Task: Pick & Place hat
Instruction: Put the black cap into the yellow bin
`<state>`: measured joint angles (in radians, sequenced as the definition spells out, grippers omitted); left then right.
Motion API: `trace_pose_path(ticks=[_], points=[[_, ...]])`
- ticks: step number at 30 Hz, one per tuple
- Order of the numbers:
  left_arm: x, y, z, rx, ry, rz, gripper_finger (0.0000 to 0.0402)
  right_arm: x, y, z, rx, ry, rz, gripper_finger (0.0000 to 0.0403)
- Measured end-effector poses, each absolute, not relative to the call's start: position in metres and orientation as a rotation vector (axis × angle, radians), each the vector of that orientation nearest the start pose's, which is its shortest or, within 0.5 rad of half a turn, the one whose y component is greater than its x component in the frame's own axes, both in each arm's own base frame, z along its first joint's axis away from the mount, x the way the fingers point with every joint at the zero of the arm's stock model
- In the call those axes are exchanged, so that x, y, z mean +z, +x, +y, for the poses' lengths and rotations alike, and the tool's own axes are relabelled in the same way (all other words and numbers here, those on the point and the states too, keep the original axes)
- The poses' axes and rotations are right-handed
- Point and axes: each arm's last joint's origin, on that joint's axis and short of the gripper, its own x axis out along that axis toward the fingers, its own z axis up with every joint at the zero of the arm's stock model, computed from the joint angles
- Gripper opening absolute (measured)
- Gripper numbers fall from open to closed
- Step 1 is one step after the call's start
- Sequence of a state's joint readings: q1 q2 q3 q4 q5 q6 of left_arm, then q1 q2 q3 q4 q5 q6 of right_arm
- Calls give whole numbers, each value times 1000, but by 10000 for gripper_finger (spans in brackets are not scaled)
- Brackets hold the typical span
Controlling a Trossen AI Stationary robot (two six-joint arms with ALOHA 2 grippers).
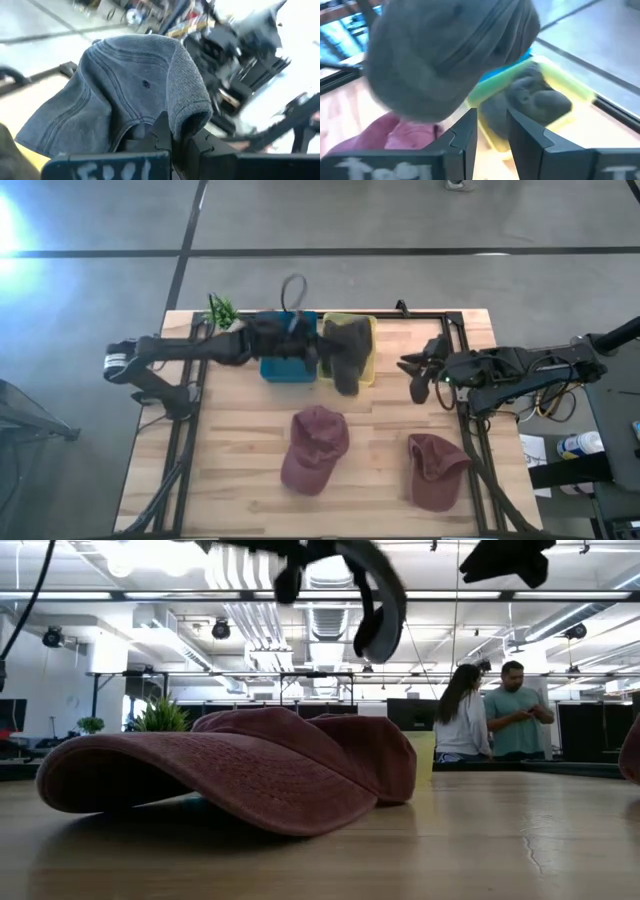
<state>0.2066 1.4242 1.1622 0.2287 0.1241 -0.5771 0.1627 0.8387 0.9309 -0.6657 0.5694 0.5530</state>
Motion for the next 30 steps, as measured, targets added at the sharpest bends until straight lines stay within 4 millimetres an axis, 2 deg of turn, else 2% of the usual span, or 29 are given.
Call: trace_pose_path(ticks=[5, 9, 16, 22, 30], points=[[323, 302, 120, 32, -607, -206, 11, 330, 161, 9, -585, 358, 406, 95], [294, 297, 152, -42, -668, -234, 11, 323, 172, 5, -639, 390, 427, 97], [253, 327, 178, -145, -669, -116, 11, 306, 196, -5, -743, 457, 478, 90], [242, 354, 195, -230, -625, -94, 15, 298, 209, -9, -755, 527, 494, 77], [212, 374, 210, -271, -642, -27, 13, 295, 212, -9, -766, 576, 493, 69]])
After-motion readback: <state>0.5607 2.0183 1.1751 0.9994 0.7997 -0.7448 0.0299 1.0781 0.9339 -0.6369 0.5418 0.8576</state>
